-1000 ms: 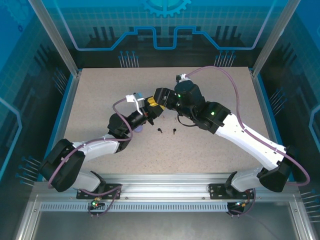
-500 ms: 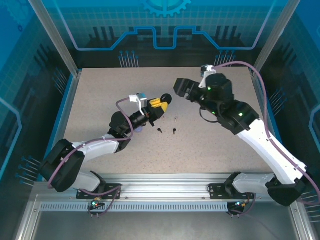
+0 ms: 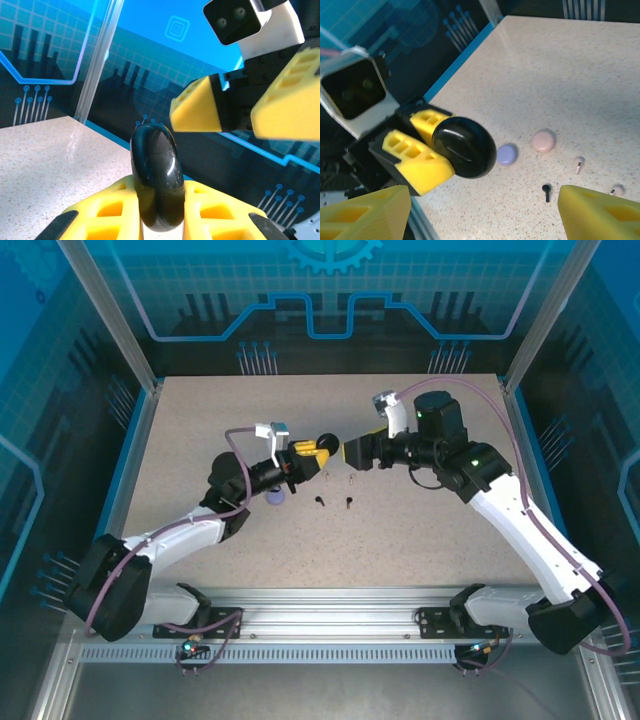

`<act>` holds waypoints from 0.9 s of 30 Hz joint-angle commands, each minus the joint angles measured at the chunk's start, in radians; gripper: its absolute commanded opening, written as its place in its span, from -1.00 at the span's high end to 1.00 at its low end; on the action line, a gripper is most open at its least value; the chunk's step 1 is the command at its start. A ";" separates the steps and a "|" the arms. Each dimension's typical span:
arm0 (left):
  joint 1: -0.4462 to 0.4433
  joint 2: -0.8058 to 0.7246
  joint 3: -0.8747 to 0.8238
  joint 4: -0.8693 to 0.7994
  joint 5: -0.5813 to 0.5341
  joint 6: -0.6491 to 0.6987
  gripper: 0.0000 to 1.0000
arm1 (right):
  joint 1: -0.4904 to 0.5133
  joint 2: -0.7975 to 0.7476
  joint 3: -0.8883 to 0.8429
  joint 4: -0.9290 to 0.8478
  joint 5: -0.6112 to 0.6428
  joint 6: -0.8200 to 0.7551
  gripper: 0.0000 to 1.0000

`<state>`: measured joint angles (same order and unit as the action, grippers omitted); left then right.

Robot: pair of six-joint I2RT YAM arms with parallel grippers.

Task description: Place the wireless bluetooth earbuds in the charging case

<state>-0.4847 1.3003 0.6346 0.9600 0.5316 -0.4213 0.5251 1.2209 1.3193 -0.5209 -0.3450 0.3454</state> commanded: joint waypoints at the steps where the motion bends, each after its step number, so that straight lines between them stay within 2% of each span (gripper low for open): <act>1: 0.019 -0.024 0.049 -0.040 0.105 -0.037 1.00 | -0.020 0.016 -0.024 0.046 -0.147 -0.080 -0.56; 18: 0.032 0.031 0.109 -0.034 0.225 -0.114 1.00 | -0.052 0.095 -0.016 0.102 -0.181 -0.073 -0.47; 27: 0.032 0.020 0.109 -0.063 0.253 -0.110 1.00 | -0.111 0.114 -0.030 0.139 -0.169 -0.035 -0.37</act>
<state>-0.4530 1.3270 0.7113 0.8810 0.7162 -0.5255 0.4545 1.3247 1.2812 -0.4316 -0.5339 0.2886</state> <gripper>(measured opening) 0.205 0.688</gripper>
